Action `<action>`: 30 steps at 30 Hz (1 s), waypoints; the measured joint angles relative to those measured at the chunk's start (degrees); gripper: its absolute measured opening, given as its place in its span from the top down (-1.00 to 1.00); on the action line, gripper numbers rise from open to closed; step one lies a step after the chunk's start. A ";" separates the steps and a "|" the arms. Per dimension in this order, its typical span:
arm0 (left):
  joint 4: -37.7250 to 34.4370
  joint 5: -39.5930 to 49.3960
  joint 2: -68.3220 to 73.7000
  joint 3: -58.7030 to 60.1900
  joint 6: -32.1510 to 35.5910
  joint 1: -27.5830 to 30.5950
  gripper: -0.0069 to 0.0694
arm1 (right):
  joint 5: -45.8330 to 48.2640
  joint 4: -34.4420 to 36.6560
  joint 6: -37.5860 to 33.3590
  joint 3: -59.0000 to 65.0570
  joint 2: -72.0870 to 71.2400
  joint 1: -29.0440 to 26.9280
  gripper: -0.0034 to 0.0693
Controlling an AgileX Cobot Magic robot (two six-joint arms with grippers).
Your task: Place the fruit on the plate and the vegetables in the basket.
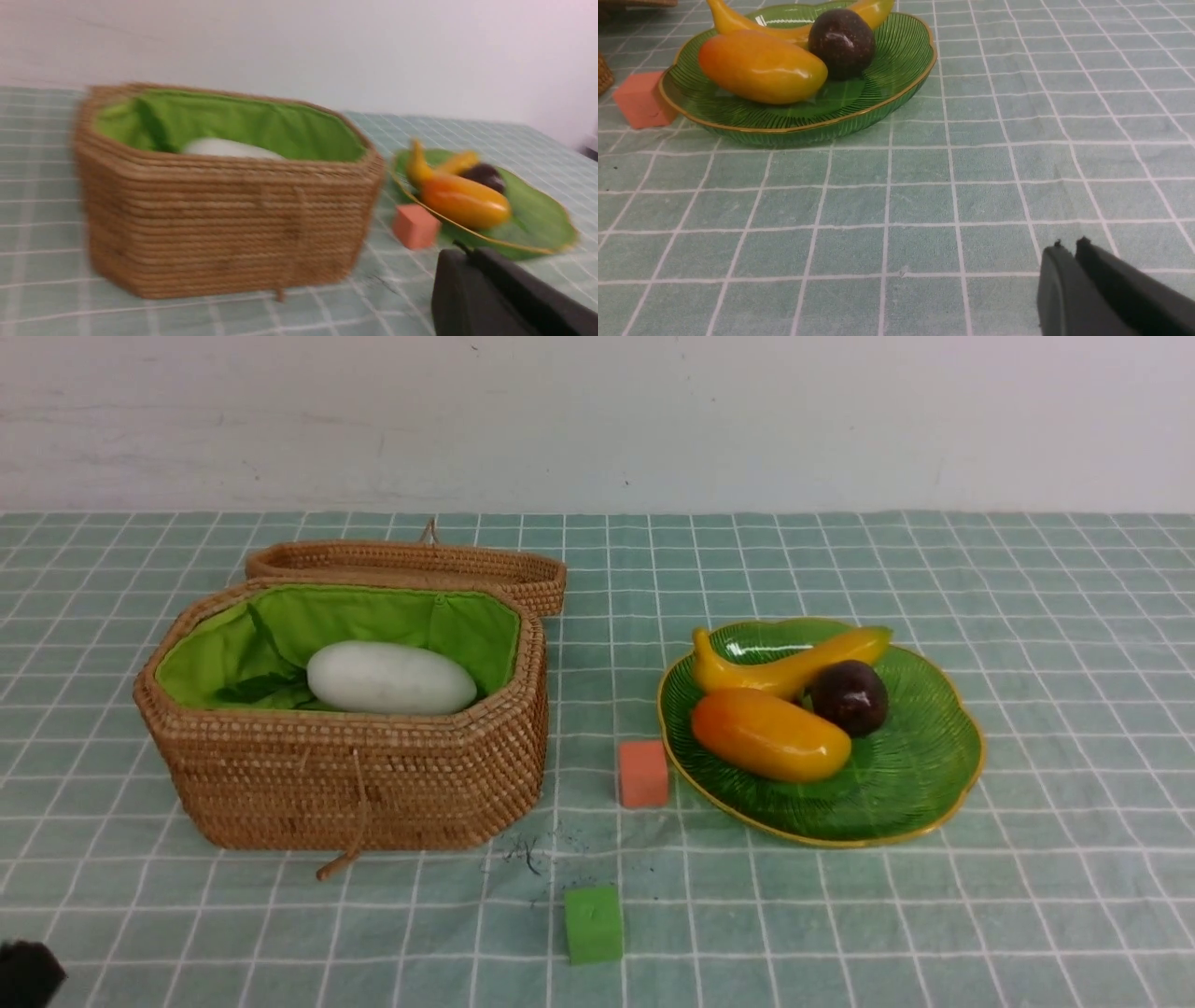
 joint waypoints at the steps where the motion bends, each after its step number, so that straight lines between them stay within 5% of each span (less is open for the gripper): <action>1: -0.56 -0.06 -0.06 0.93 0.22 4.32 0.85 | 0.00 0.00 0.00 0.00 0.00 0.00 0.79; 4: -3.46 0.91 -0.63 5.69 0.48 11.39 0.85 | 0.05 0.00 0.00 0.00 0.00 0.00 0.78; 8: -5.02 10.19 -0.68 6.89 0.52 13.97 0.85 | 0.05 0.00 0.00 0.00 0.00 0.00 0.76; 30: -5.59 11.62 -0.68 7.02 0.47 14.15 0.85 | 0.05 0.07 0.00 0.00 0.00 0.00 0.67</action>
